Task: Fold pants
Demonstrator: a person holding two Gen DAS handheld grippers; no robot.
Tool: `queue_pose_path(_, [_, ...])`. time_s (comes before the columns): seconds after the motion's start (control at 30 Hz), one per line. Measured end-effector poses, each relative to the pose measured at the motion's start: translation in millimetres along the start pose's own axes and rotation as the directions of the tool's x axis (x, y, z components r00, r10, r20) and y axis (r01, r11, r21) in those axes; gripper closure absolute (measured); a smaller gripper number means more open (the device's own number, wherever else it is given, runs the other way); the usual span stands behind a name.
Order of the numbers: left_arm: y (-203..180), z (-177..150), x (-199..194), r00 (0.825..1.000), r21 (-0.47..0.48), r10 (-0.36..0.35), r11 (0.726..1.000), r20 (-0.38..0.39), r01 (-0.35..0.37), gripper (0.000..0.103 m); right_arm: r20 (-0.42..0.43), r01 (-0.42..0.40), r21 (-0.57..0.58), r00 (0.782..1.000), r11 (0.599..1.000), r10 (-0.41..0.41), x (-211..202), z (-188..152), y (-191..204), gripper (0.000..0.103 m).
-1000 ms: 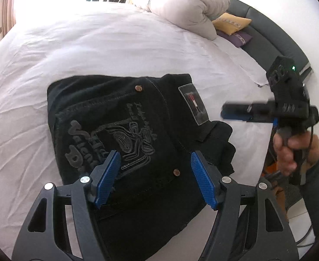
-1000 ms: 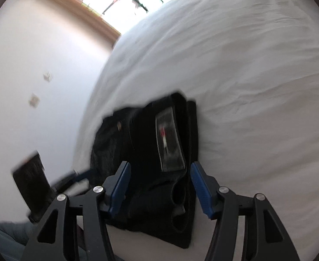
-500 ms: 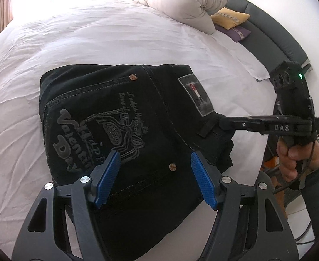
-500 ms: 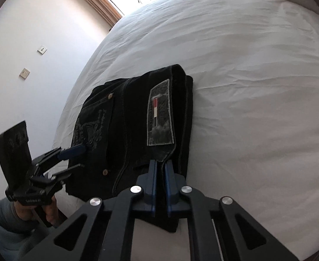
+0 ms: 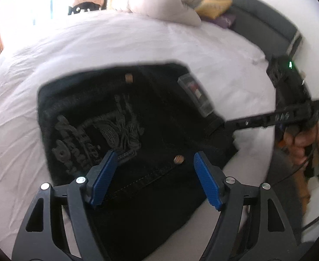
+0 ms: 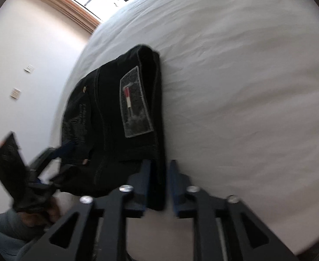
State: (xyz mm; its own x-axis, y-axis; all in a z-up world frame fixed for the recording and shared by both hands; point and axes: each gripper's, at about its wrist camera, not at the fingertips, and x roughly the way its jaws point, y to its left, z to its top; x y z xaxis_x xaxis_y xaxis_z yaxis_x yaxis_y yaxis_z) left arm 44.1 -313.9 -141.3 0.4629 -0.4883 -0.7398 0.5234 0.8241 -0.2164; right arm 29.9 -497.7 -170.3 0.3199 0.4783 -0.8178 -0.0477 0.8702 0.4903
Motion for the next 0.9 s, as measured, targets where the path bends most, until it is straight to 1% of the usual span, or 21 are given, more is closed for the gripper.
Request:
queue_pose_path(0.03, [-0.1, 2.6, -8.7, 0.999, 0.003, -0.002, 1.0, 0.039, 0.002, 0.031, 0.029, 0.003, -0.014, 1.0, 1.0, -0.003, -11.4, 3.6, 5.4, 0.078])
queue_pose_path(0.07, [-1.4, 4.9, -14.4, 0.997, 0.026, 0.02, 0.999, 0.074, -0.022, 0.031, 0.053, -0.006, -0.028, 0.999, 1.0, 0.008, -18.7, 5.9, 10.1, 0.078])
queue_pose_path(0.1, [-2.0, 5.1, -12.2, 0.997, 0.042, 0.038, 0.998, 0.07, -0.041, 0.029, 0.09, -0.049, -0.058, 0.994, 0.997, 0.054, -29.7, 9.8, 21.7, 0.078])
queue_pose_path(0.13, [-1.1, 3.3, -2.2, 0.998, 0.054, 0.058, 0.997, 0.029, -0.059, 0.028, 0.099, -0.088, -0.085, 0.99, 0.992, 0.097, -32.8, 11.2, 32.2, 0.078])
queue_pose_path(0.17, [0.8, -0.3, 7.1, 0.998, 0.047, 0.061, 0.997, -0.012, -0.06, 0.028, 0.092, -0.111, -0.104, 0.988, 0.988, 0.121, -30.9, 11.5, 38.6, 0.078])
queue_pose_path(0.2, [6.4, -5.6, 16.9, 0.998, 0.022, 0.046, 0.999, -0.051, -0.045, 0.029, 0.053, -0.136, -0.135, 0.988, 0.981, 0.145, -19.8, 9.2, 48.9, 0.078])
queue_pose_path(0.27, [12.7, -14.7, 16.8, 0.999, -0.013, 0.028, 1.0, -0.024, -0.029, 0.029, -0.039, -0.121, -0.142, 0.992, 0.982, 0.116, 10.9, -1.7, 49.7, 0.078])
queue_pose_path(0.3, [13.0, -15.4, 13.8, 1.0, -0.015, 0.02, 1.0, -0.019, -0.02, 0.029, -0.085, -0.093, -0.124, 0.993, 0.988, 0.083, 28.3, -10.0, 43.1, 0.087])
queue_pose_path(0.33, [13.4, -14.3, 11.6, 0.999, -0.017, 0.014, 1.0, -0.031, -0.014, 0.029, -0.089, -0.091, -0.11, 0.993, 0.99, 0.082, 35.0, -16.0, 36.1, 0.103])
queue_pose_path(0.4, [18.9, -9.4, 3.2, 0.999, -0.047, 0.004, 0.999, -0.032, -0.006, 0.029, -0.056, -0.159, -0.031, 0.986, 0.987, 0.157, 30.7, -23.7, 16.8, 0.103])
queue_pose_path(0.47, [29.1, -2.7, -11.8, 1.0, -0.101, -0.005, 0.995, 0.013, 0.006, 0.028, -0.04, -0.149, -0.046, 0.988, 0.988, 0.148, 17.3, -26.5, 16.0, 0.103])
queue_pose_path(0.5, [35.4, 2.2, -20.1, 0.999, -0.121, -0.001, 0.993, 0.039, 0.006, 0.028, -0.033, -0.139, -0.067, 0.99, 0.988, 0.137, 11.4, -26.4, 17.8, 0.101])
queue_pose_path(0.57, [51.0, 10.4, -34.0, 0.995, -0.136, 0.043, 0.99, 0.087, -0.031, 0.028, 0.006, -0.131, -0.09, 0.991, 0.987, 0.132, -6.8, -21.0, 18.6, 0.085])
queue_pose_path(0.6, [58.5, 12.8, -35.7, 0.993, -0.146, 0.072, 0.988, 0.089, -0.059, 0.028, 0.046, -0.141, -0.09, 0.988, 0.986, 0.146, -18.2, -13.4, 18.3, 0.071])
queue_pose_path(0.63, [68.6, 13.9, -35.1, 0.992, -0.164, 0.099, 0.983, 0.08, -0.085, 0.028, 0.085, -0.152, -0.09, 0.984, 0.984, 0.159, -25.4, -10.2, 19.0, 0.059])
queue_pose_path(0.67, [82.3, 13.5, -33.4, 0.991, -0.196, 0.12, 0.975, 0.061, -0.106, 0.028, 0.111, -0.156, -0.087, 0.98, 0.984, 0.165, -27.7, -5.1, 16.1, 0.052])
queue_pose_path(0.7, [98.0, 10.9, -32.2, 0.991, -0.243, 0.128, 0.963, 0.043, -0.114, 0.028, 0.14, -0.146, -0.075, 0.978, 0.986, 0.156, -30.3, 5.4, 13.2, 0.04])
queue_pose_path(0.73, [112.6, 7.2, -31.6, 0.991, -0.295, 0.133, 0.948, 0.024, -0.12, 0.028, 0.144, -0.139, -0.06, 0.979, 0.988, 0.147, -26.9, 12.1, 14.2, 0.033])
queue_pose_path(0.8, [135.2, -0.8, -30.2, 0.992, -0.383, 0.123, 0.916, -0.01, -0.118, 0.028, 0.132, -0.148, -0.045, 0.98, 0.988, 0.152, -17.9, 21.4, 8.5, 0.033])
queue_pose_path(0.83, [146.0, -6.3, -26.2, 0.995, -0.425, 0.095, 0.899, -0.033, -0.1, 0.028, 0.111, -0.15, -0.04, 0.982, 0.988, 0.154, -7.6, 29.6, 6.4, 0.033])
queue_pose_path(0.9, [153.2, -12.0, -13.7, 0.995, -0.463, 0.049, 0.882, -0.086, -0.083, 0.028, 0.054, -0.145, -0.038, 0.988, 0.989, 0.147, 11.6, 38.8, 3.1, 0.033])
